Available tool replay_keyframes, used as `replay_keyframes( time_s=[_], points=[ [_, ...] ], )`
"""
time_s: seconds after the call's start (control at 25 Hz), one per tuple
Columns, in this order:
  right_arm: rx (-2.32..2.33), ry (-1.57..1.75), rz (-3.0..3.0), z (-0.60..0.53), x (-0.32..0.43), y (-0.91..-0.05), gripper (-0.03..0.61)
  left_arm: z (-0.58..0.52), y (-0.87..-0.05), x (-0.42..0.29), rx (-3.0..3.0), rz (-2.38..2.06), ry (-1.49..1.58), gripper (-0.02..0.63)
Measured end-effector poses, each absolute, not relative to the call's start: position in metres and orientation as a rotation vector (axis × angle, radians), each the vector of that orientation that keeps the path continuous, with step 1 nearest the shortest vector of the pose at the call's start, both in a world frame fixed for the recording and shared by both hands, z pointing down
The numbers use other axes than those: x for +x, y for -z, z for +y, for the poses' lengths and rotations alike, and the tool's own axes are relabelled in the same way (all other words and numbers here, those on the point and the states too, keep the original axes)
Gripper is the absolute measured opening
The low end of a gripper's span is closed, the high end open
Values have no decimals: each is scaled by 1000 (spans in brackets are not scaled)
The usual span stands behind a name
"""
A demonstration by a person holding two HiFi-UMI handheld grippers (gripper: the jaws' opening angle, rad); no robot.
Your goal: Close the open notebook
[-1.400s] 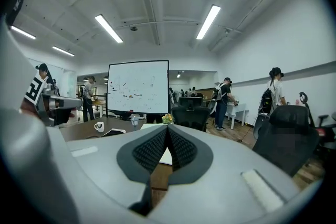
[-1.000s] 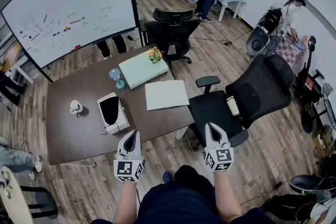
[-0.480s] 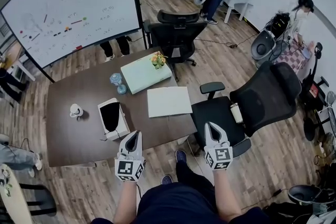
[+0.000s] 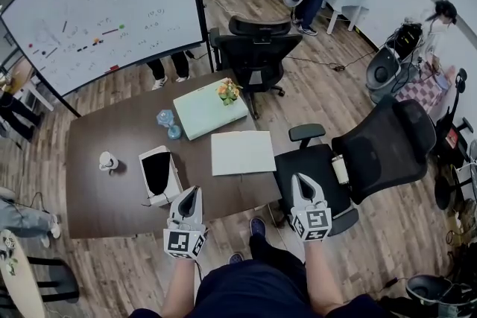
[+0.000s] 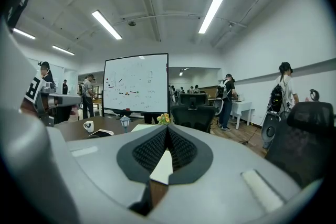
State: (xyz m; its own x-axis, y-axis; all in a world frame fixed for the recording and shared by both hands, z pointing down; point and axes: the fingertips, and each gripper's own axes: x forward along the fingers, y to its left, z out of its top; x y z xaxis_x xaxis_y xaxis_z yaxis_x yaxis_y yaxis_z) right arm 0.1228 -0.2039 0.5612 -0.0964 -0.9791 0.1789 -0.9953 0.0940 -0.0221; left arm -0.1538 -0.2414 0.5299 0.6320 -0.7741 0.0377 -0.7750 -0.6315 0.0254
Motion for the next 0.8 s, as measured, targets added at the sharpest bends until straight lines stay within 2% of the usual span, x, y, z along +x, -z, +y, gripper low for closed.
replay_keyframes(
  time_s=[0.8],
  points=[
    [1927, -276, -2257, -284, 149, -605, 5, -289, -540, -138, 2769, -1366, -82, -5]
  ],
)
